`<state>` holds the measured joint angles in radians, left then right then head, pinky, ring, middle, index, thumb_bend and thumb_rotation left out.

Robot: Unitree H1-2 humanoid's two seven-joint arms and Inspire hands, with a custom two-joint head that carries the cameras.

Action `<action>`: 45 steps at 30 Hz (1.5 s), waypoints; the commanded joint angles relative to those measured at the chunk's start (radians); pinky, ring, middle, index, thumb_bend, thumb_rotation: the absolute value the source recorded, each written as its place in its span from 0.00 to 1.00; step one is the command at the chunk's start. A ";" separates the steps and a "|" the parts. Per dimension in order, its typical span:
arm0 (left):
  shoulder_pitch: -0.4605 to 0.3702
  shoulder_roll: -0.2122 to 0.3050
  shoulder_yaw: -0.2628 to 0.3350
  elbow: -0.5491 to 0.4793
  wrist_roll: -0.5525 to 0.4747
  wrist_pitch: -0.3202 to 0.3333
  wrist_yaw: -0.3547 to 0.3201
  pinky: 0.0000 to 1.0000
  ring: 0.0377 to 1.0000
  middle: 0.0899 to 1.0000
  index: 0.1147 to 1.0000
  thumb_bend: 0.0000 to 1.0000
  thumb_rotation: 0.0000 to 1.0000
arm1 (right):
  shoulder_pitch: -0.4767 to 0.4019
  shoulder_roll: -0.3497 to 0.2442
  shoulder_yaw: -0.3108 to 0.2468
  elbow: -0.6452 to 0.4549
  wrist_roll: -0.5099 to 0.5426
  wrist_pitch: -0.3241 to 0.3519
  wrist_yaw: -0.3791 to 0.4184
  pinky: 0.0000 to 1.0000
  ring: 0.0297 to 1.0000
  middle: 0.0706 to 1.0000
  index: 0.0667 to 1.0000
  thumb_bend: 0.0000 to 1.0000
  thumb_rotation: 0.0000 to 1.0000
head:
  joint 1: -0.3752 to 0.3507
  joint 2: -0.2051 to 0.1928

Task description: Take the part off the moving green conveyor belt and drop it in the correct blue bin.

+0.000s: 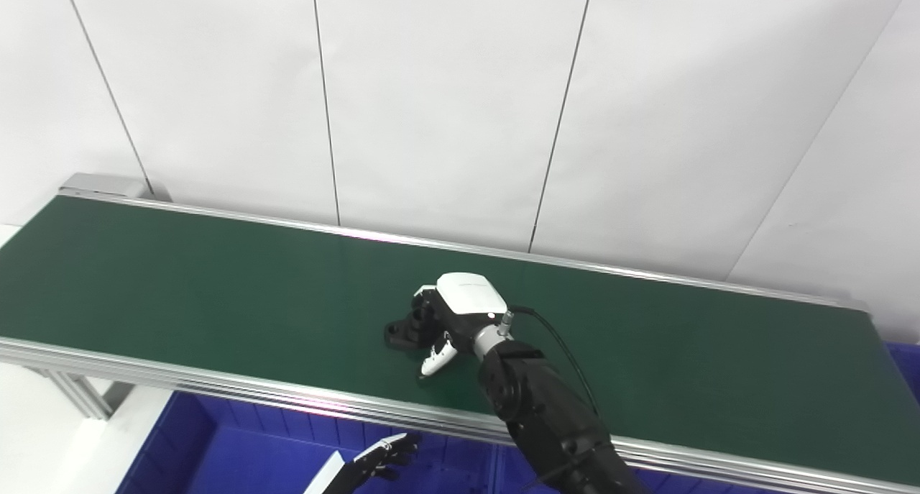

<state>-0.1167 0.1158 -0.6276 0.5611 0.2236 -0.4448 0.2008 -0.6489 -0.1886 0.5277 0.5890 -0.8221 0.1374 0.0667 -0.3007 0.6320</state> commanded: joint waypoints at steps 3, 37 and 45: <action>-0.012 -0.010 0.006 -0.039 -0.005 -0.025 0.011 0.73 0.80 0.84 0.84 0.67 0.48 | -0.017 -0.031 0.014 -0.010 -0.030 0.001 -0.019 0.35 0.41 0.49 0.64 0.53 0.00 | -0.002 0.006; -0.012 -0.004 0.040 -0.051 -0.002 -0.025 -0.032 0.78 0.83 0.85 0.85 0.70 0.49 | 0.185 -0.074 -0.151 -0.494 -0.055 0.073 -0.049 0.15 0.26 0.44 0.45 0.52 0.00 | -0.035 0.033; -0.006 0.003 0.040 -0.069 0.003 -0.025 -0.032 0.77 0.82 0.85 0.85 0.69 0.49 | 0.299 -0.099 -0.237 -0.668 -0.056 0.064 -0.049 0.12 0.14 0.43 0.45 0.53 0.00 | -0.043 0.048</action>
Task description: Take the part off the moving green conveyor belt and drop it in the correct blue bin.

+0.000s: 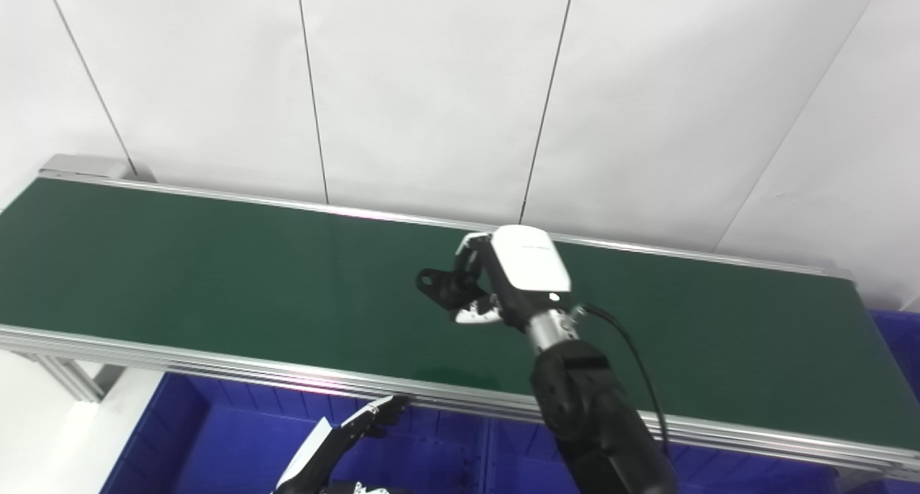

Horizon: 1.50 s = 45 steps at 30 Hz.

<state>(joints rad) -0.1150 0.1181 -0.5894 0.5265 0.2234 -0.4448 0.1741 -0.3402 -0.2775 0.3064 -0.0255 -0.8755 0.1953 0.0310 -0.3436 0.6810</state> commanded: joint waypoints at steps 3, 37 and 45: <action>0.000 0.004 0.005 -0.049 -0.007 -0.025 -0.016 0.74 0.82 0.85 0.85 0.69 0.48 | 0.040 -0.014 -0.041 -0.121 0.001 0.016 0.007 0.11 0.13 0.43 0.45 0.53 0.00 | -0.011 0.015; 0.082 -0.043 0.197 -0.238 -0.002 0.001 -0.231 0.72 0.81 0.83 0.83 0.69 0.47 | 0.627 0.090 -0.266 -0.008 0.173 -0.073 -0.276 0.49 0.56 0.57 0.47 0.50 0.09 | -0.007 0.217; 0.092 -0.054 0.214 -0.242 0.011 0.010 -0.243 0.72 0.81 0.83 0.84 0.68 0.47 | 0.583 0.067 -0.243 0.030 0.276 -0.054 -0.138 0.90 0.99 0.99 0.97 0.60 0.82 | 0.007 0.202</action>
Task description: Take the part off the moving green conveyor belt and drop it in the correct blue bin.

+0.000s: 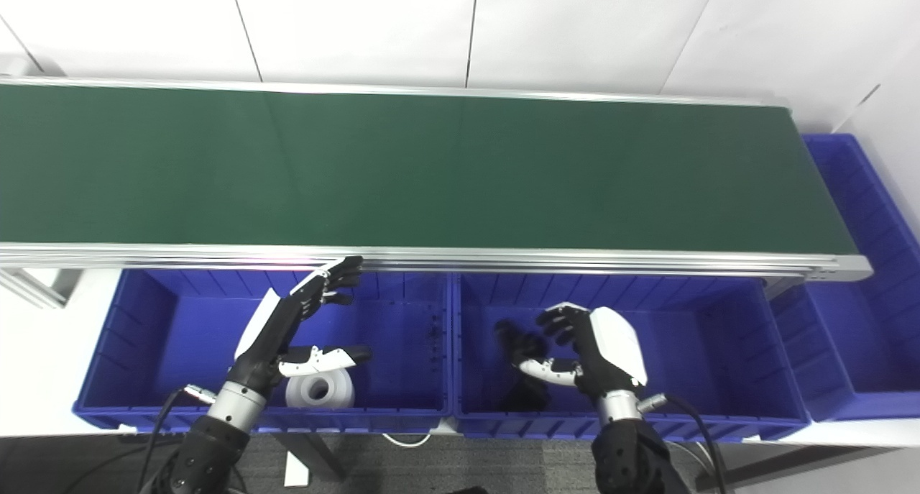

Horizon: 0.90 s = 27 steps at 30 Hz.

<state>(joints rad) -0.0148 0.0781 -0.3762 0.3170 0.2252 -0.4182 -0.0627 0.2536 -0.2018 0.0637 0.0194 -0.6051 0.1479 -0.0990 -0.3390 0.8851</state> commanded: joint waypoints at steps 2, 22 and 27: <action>-0.006 -0.015 0.003 -0.035 0.013 -0.016 -0.008 0.72 0.81 0.84 0.84 0.68 0.47 | -0.012 0.000 0.004 -0.025 0.011 -0.017 -0.018 0.91 0.99 1.00 0.98 0.61 0.83 | 0.002 -0.007; 0.015 -0.030 0.021 -0.024 0.012 -0.033 -0.016 0.73 0.81 0.83 0.83 0.69 0.45 | 0.007 0.162 0.035 0.026 0.333 -0.486 -0.121 0.83 0.87 0.89 0.92 0.83 0.66 | 0.009 -0.038; 0.017 -0.038 0.025 -0.025 0.007 -0.026 -0.018 0.73 0.81 0.84 0.84 0.68 0.43 | 0.005 0.166 0.021 0.065 0.389 -0.516 -0.097 0.80 0.84 0.83 0.88 0.86 0.64 | 0.018 -0.041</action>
